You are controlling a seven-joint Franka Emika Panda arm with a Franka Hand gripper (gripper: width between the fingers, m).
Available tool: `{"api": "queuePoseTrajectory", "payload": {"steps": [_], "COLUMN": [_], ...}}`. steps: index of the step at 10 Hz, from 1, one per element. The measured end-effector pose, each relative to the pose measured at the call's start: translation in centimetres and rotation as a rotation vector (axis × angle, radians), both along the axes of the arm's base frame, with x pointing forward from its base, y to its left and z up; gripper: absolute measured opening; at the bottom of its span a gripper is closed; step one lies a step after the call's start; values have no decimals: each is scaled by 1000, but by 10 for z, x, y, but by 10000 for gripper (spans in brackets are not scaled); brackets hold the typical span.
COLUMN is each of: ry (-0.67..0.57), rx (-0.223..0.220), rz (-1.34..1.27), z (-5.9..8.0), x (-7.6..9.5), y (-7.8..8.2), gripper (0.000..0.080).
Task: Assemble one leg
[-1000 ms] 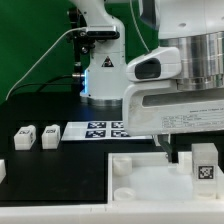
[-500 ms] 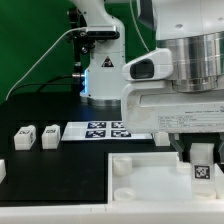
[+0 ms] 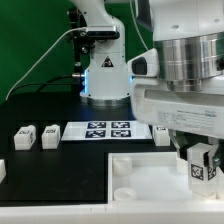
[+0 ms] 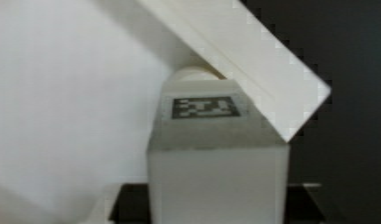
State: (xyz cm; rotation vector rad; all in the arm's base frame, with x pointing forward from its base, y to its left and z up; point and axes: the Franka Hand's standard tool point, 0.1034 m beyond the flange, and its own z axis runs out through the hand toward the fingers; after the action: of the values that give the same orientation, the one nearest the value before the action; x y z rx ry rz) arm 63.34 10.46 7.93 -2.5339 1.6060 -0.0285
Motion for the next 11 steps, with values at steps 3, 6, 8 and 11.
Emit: {"api": "queuePoseTrajectory", "payload": {"steps": [3,6,8,11], "ry": [46,60,16,-45], "rx": [83,98,79,31], "rz": [-434,-526,-304,130], "z": [-1,-2,-1,-6], "x": [-4,-6,-2,-1], "y": [0,4,6,18], "gripper": [294,294,597,633]}}
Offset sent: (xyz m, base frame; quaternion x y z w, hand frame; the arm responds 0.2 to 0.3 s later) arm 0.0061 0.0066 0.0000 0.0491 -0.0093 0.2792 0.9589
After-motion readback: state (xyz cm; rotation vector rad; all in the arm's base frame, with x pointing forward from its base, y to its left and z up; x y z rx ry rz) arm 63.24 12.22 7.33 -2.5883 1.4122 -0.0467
